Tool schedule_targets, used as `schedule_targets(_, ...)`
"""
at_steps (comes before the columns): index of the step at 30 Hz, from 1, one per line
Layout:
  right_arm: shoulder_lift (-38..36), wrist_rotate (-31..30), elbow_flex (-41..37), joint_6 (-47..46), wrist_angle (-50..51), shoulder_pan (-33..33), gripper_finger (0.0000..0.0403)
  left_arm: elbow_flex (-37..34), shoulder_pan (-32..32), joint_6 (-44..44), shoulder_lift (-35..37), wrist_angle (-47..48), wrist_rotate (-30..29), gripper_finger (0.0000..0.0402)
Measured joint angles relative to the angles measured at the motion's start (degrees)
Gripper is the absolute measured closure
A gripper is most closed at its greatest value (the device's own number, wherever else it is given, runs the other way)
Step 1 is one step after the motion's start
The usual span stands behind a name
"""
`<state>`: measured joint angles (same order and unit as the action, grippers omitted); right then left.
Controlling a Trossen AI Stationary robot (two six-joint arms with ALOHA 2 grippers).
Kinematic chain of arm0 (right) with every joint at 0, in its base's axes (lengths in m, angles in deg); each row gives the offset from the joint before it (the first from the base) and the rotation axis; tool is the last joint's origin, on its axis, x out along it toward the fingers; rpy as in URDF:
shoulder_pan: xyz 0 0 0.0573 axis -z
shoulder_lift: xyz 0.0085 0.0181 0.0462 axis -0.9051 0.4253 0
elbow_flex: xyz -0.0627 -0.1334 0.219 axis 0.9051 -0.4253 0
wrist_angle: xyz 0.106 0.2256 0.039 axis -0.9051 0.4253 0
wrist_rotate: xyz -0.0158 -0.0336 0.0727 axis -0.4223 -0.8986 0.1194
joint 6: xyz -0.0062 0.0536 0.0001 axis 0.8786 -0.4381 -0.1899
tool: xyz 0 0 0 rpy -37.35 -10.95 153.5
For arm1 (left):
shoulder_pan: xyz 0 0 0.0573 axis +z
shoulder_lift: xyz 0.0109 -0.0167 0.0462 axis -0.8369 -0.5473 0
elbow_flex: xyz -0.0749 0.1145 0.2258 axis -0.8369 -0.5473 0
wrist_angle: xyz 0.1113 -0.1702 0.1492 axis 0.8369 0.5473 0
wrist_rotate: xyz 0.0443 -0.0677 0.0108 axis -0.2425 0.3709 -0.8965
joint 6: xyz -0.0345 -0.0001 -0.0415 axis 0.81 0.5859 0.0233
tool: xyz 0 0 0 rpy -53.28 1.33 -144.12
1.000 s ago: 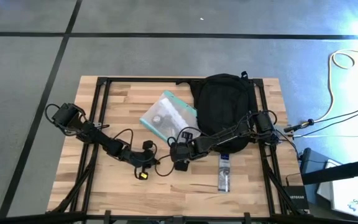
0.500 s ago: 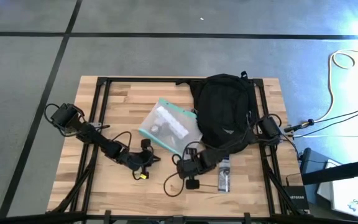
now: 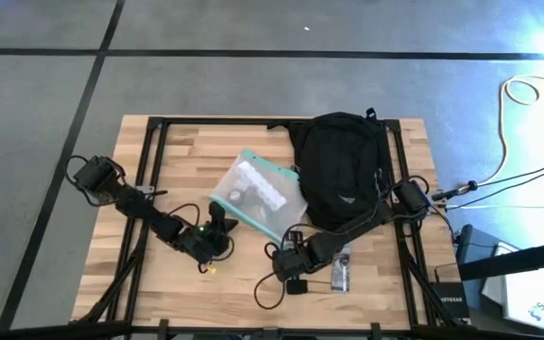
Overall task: Unpack backpack
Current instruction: Remove the blue earphones zip bag from the transparent zipper bag
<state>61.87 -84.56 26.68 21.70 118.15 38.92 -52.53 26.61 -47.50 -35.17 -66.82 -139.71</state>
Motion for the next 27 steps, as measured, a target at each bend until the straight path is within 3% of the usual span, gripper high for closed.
schedule_targets(3, 0.0, -0.9, 0.0, -1.8, -0.2, 0.1, 0.0401, 0.1, 1.7, 2.8, 0.1, 1.1, 1.5, 0.0336)
schedule_targets(10, 0.0, -1.3, 0.0, -2.0, -0.3, 0.1, 0.0391, 0.1, 5.2, 3.6, 0.0, -0.6, 3.0, 0.0177)
schedule_targets(13, 0.0, -1.3, 0.0, -1.8, -0.4, 0.1, 0.0389, 0.1, 7.5, 4.1, 0.0, -0.1, 2.5, 0.0127)
schedule_targets(16, 0.0, -1.5, 0.0, -1.8, -0.5, 0.1, 0.0388, 0.1, 9.2, 4.7, -0.1, -0.8, 2.5, 0.0108)
schedule_targets(27, 0.0, -3.4, 0.1, -1.6, -1.7, 0.1, 0.0388, 0.1, 15.0, 8.4, -1.2, -3.2, 5.2, 0.0106)
